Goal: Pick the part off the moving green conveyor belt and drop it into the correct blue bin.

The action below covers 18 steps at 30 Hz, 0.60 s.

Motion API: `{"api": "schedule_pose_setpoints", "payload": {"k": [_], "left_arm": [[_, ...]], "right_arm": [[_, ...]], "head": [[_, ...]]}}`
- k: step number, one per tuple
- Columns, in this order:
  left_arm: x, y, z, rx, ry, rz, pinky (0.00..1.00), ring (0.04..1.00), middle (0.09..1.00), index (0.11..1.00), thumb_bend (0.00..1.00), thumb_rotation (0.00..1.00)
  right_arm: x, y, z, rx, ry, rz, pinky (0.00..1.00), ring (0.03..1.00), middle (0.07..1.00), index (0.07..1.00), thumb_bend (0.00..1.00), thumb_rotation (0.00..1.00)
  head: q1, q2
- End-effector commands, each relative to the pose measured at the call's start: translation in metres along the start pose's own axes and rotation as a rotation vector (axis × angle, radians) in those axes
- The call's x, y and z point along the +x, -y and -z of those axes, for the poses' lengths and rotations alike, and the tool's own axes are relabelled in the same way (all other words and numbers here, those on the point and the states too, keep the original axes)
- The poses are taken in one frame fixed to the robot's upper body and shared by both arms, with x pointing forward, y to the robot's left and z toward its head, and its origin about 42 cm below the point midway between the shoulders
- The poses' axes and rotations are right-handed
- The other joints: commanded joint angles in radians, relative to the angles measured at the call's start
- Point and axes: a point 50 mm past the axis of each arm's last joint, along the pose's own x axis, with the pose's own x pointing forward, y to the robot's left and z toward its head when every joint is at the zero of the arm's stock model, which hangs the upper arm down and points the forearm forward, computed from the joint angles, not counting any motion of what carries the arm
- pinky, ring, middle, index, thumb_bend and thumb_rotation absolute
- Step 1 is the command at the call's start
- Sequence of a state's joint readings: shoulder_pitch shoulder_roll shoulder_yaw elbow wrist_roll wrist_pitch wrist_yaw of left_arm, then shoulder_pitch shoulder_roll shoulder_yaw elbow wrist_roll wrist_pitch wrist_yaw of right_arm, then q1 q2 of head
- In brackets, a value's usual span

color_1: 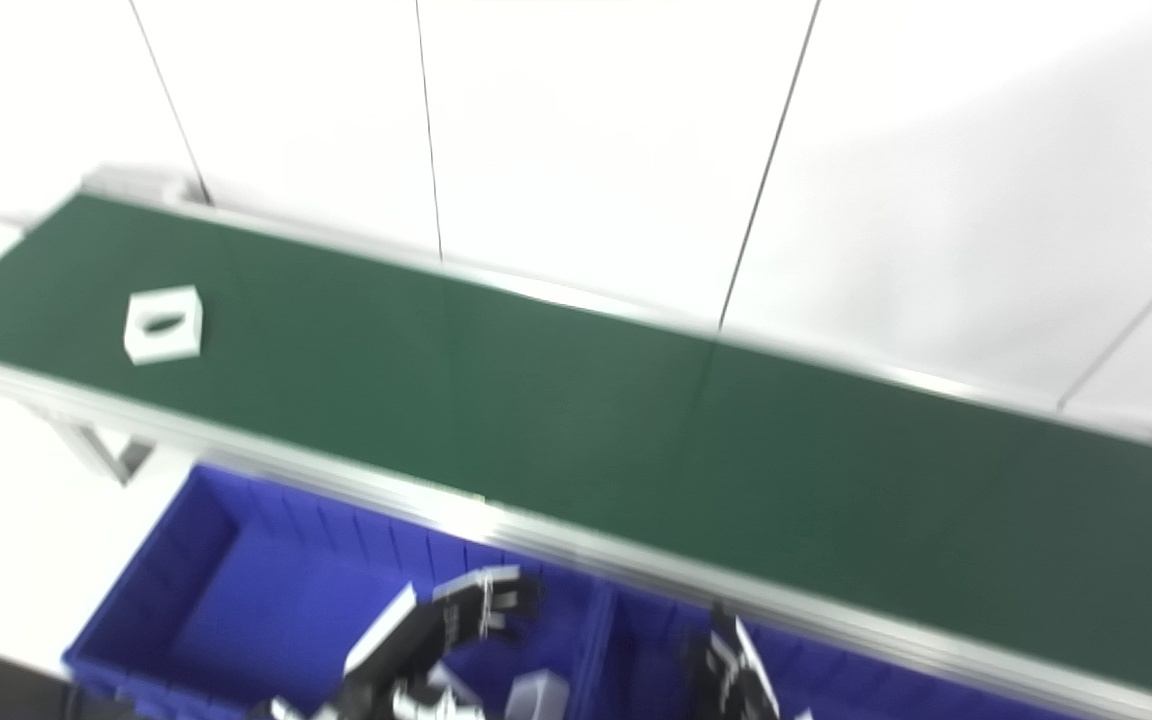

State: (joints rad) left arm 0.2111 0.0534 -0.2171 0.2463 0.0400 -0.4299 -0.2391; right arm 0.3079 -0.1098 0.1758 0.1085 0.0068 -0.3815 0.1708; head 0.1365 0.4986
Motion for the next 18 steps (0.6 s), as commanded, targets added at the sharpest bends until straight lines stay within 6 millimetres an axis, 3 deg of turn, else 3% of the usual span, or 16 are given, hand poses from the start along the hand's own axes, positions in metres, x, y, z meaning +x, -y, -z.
{"api": "schedule_pose_setpoints", "payload": {"k": [1,18], "left_arm": [[0.007,-0.0028,-0.0076,0.014,0.061,-0.001,0.68,0.776,0.819,0.791,0.99,0.23],[0.0088,-0.0044,-0.0021,0.009,0.043,0.002,0.66,0.762,0.806,0.776,1.0,0.22]], "right_arm": [[0.0055,-0.0007,-0.0087,-0.009,0.078,0.01,0.84,0.849,0.862,0.95,0.94,0.35],[0.0089,-0.0021,-0.0027,-0.011,0.07,0.004,0.83,0.864,0.879,0.942,0.95,0.34]], "head": [[0.001,0.0],[0.022,-0.057]]}}
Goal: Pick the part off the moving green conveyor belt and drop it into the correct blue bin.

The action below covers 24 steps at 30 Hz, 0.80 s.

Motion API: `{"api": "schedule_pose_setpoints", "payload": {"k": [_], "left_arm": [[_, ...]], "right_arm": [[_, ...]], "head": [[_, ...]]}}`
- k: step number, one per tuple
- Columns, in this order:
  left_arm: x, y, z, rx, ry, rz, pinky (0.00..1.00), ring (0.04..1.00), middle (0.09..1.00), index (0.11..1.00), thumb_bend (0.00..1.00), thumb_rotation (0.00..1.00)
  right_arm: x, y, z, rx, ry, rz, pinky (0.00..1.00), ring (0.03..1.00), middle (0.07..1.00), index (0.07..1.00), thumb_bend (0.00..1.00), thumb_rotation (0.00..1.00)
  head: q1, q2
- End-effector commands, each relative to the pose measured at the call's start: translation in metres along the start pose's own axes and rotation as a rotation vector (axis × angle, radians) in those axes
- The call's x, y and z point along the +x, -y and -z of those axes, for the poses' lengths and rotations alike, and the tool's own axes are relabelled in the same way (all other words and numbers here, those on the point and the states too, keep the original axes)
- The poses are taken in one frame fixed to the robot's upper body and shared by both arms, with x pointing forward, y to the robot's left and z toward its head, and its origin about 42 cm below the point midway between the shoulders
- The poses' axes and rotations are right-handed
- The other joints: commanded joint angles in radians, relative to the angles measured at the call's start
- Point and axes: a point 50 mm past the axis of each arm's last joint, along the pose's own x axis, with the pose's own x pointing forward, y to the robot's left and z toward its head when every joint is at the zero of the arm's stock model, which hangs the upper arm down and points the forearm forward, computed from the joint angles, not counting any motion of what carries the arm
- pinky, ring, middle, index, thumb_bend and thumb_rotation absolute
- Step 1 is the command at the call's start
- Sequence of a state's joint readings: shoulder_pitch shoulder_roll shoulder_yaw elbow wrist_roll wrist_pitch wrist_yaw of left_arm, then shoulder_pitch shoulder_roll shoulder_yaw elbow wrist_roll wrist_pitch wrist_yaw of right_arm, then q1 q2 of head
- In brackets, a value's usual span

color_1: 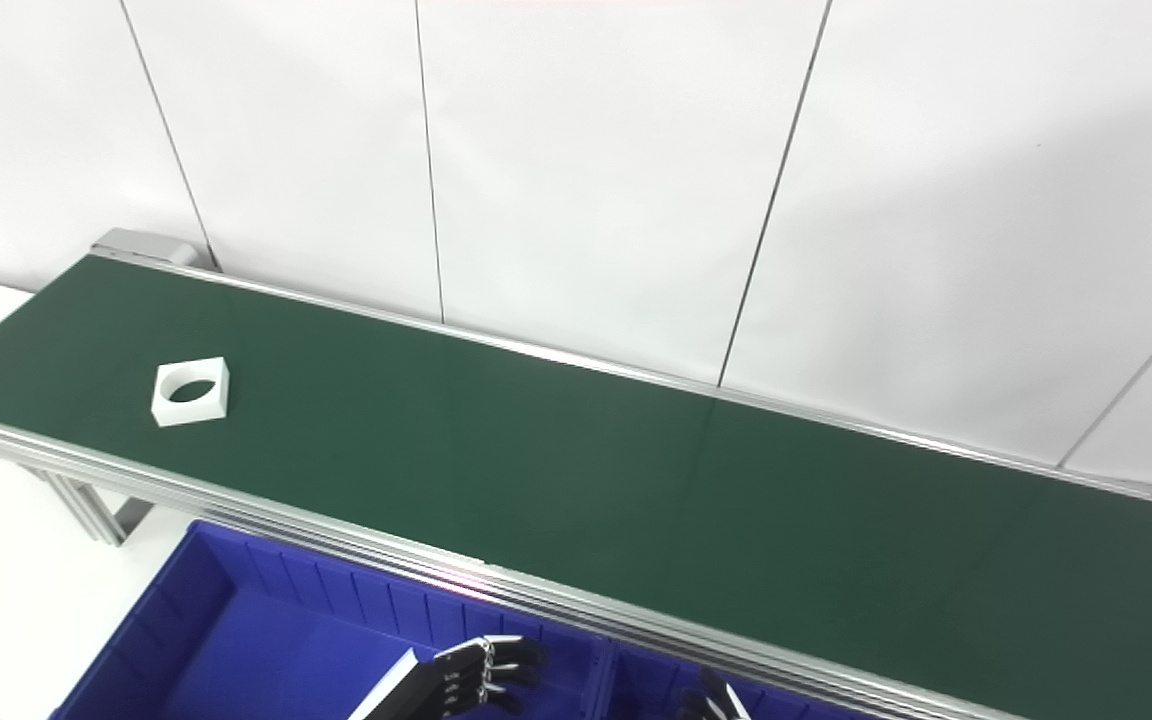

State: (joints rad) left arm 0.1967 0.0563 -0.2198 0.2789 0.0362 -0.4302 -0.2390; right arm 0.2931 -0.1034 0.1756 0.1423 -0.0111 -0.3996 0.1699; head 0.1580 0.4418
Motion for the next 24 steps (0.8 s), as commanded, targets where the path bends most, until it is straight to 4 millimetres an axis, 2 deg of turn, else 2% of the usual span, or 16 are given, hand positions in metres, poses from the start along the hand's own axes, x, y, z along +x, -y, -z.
{"api": "schedule_pose_setpoints", "payload": {"k": [1,7,18,24], "left_arm": [[0.007,-0.003,-0.007,0.015,0.06,-0.004,0.66,0.761,0.805,0.775,1.0,0.22],[0.01,-0.004,-0.005,0.025,0.051,0.002,0.65,0.754,0.8,0.772,1.0,0.24],[0.012,-0.004,-0.004,0.026,0.046,-0.003,0.63,0.749,0.79,0.758,1.0,0.24],[0.012,0.0,-0.021,0.011,0.115,0.003,0.62,0.735,0.782,0.753,1.0,0.27]], "right_arm": [[0.005,0.0,-0.007,-0.002,0.073,0.012,0.83,0.866,0.88,0.942,0.95,0.34],[0.008,0.002,-0.003,-0.004,0.067,0.013,0.83,0.866,0.879,0.931,0.94,0.32],[0.01,0.004,0.0,-0.011,0.059,0.005,0.84,0.867,0.892,0.938,0.91,0.31],[0.008,0.004,0.001,0.005,0.056,0.003,0.87,0.884,0.905,0.941,0.91,0.28]], "head": [[0.002,-0.002],[0.022,-0.031],[0.026,-0.05],[0.032,-0.051]]}}
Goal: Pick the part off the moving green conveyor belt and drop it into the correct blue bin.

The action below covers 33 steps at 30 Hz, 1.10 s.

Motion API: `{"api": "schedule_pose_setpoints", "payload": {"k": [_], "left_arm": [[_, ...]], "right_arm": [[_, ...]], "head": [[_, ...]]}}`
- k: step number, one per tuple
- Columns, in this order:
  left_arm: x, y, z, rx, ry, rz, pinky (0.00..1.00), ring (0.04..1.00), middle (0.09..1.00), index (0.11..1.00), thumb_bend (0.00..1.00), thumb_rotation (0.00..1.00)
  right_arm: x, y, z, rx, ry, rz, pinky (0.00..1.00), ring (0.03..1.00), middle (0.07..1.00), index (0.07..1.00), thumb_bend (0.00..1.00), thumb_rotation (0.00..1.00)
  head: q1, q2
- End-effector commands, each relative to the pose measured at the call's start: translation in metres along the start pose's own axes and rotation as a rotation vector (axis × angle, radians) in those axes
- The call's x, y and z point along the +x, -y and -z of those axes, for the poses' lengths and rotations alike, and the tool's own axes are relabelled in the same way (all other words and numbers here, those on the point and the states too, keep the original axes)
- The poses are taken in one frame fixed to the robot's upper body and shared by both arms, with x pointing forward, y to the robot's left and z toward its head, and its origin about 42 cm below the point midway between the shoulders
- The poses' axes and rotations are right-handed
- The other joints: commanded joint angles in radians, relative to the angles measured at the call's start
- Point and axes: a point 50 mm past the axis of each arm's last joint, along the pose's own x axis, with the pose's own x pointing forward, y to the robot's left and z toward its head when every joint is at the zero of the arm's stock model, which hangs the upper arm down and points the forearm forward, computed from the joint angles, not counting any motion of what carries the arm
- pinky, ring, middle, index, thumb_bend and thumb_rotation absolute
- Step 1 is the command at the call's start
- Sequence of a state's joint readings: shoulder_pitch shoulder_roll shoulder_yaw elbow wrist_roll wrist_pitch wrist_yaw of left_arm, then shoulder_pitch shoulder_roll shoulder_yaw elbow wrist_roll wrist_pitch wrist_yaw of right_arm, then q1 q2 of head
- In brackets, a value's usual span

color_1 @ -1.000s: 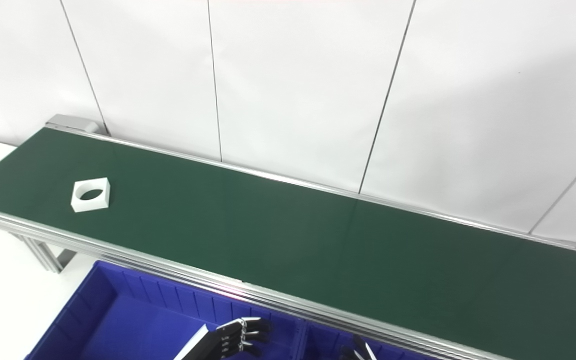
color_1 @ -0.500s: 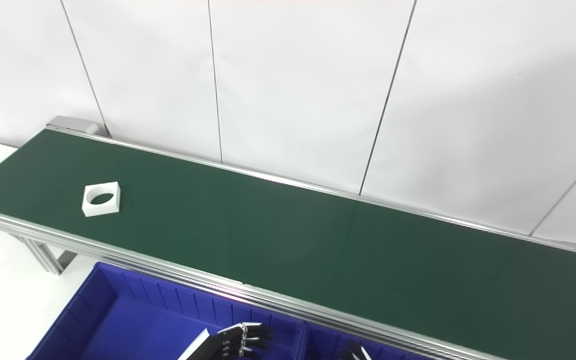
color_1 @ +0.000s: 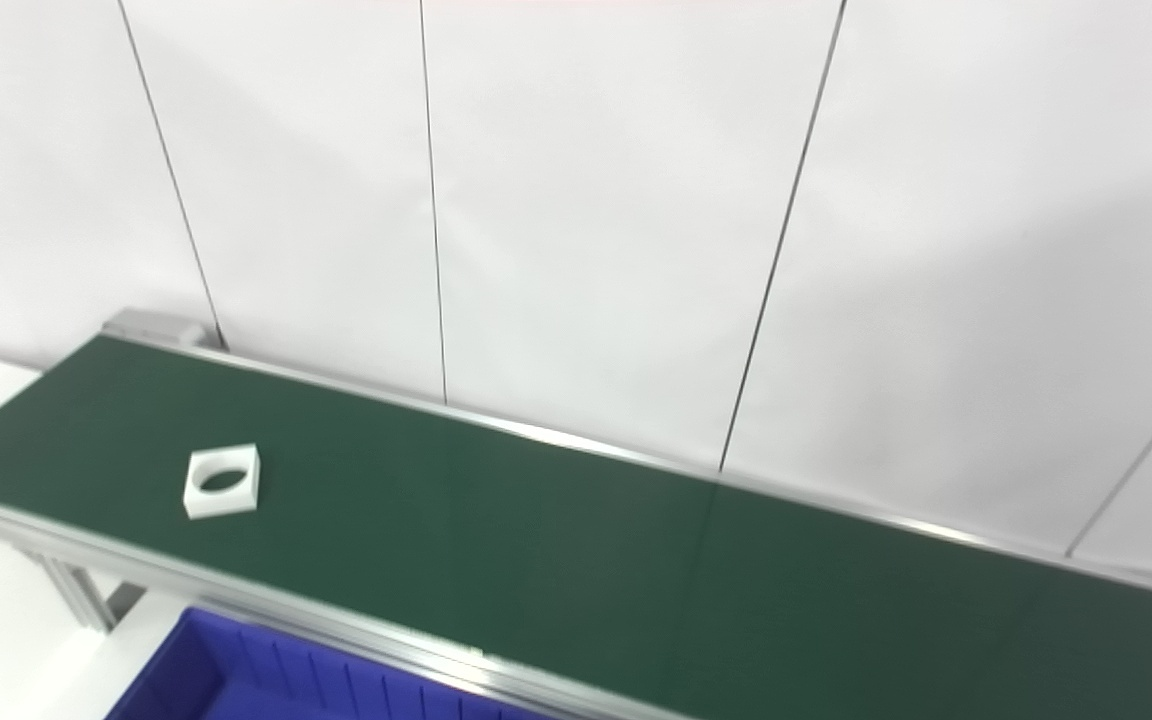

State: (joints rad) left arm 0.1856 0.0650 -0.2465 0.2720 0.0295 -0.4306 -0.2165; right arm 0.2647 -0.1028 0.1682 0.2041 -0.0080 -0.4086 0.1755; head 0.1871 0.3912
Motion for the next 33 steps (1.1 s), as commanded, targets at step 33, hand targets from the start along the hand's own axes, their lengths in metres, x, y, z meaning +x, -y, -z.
{"api": "schedule_pose_setpoints", "payload": {"k": [33], "left_arm": [[0.047,-0.047,-0.13,0.187,0.45,-0.073,0.63,0.75,0.783,0.771,1.0,0.29]], "right_arm": [[0.005,-0.001,-0.012,-0.005,0.093,0.012,0.79,0.838,0.872,0.911,0.92,0.27]], "head": [[-0.013,0.01]]}}
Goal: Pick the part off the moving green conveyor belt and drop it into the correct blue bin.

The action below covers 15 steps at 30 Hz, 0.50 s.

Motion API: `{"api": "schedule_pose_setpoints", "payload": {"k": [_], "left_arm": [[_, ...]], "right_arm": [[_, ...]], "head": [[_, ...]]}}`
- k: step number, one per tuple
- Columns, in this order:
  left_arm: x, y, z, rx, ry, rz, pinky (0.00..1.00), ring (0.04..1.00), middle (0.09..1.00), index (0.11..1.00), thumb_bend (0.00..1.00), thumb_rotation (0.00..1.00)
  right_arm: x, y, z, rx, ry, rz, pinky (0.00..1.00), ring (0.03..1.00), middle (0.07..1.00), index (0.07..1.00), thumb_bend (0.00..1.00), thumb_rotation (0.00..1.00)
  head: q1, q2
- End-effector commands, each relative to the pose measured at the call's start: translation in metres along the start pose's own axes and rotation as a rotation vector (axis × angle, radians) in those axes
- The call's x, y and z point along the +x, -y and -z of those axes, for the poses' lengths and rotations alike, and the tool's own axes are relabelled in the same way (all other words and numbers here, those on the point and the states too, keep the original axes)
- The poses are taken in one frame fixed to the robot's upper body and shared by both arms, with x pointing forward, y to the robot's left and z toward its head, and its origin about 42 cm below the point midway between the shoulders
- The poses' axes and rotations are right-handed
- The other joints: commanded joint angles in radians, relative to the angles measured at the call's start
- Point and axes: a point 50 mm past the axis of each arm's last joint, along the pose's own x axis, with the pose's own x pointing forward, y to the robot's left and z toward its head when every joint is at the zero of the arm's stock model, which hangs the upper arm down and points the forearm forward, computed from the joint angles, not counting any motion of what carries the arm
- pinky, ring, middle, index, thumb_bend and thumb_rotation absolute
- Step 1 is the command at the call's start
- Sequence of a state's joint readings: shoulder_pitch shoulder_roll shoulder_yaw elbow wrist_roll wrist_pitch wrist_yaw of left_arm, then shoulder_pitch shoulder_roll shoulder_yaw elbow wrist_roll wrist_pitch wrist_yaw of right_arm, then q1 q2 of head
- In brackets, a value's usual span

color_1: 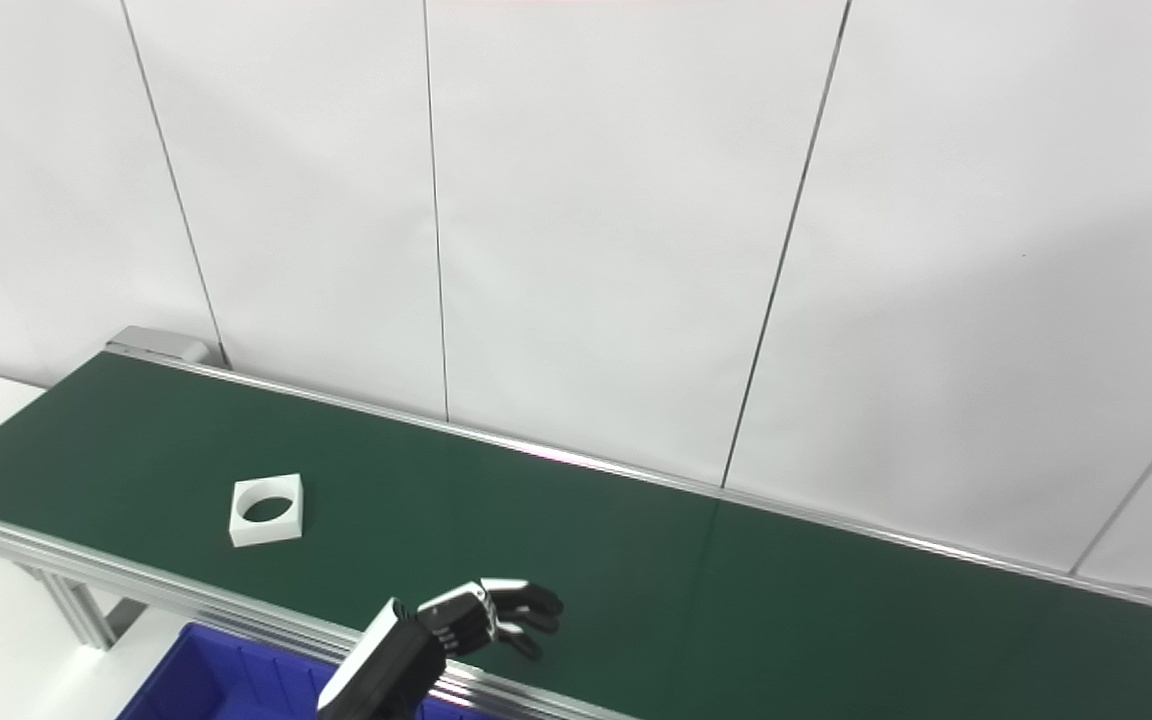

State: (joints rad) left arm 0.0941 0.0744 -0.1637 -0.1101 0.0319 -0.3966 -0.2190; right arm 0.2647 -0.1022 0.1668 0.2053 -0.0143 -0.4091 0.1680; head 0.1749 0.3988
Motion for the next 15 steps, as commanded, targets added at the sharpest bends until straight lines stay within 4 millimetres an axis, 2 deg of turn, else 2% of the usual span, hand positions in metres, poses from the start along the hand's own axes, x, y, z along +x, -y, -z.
{"api": "schedule_pose_setpoints", "payload": {"k": [1,8,15], "left_arm": [[0.015,-0.013,-0.005,0.056,0.039,-0.007,0.66,0.77,0.796,0.781,1.0,0.31],[0.028,-0.035,-0.003,0.177,0.007,-0.033,0.74,0.811,0.832,0.804,0.98,0.38],[0.04,-0.06,0.001,0.3,-0.033,-0.086,0.8,0.861,0.883,0.845,0.87,0.33]], "right_arm": [[0.005,-0.001,-0.012,0.005,0.094,0.005,0.79,0.845,0.875,0.912,0.93,0.28],[0.005,-0.003,-0.013,0.009,0.097,0.012,0.78,0.84,0.865,0.906,0.96,0.29],[0.007,-0.004,-0.013,0.006,0.099,0.004,0.77,0.839,0.866,0.906,0.96,0.3]], "head": [[0.0,0.002],[-0.008,0.005],[-0.012,0.005]]}}
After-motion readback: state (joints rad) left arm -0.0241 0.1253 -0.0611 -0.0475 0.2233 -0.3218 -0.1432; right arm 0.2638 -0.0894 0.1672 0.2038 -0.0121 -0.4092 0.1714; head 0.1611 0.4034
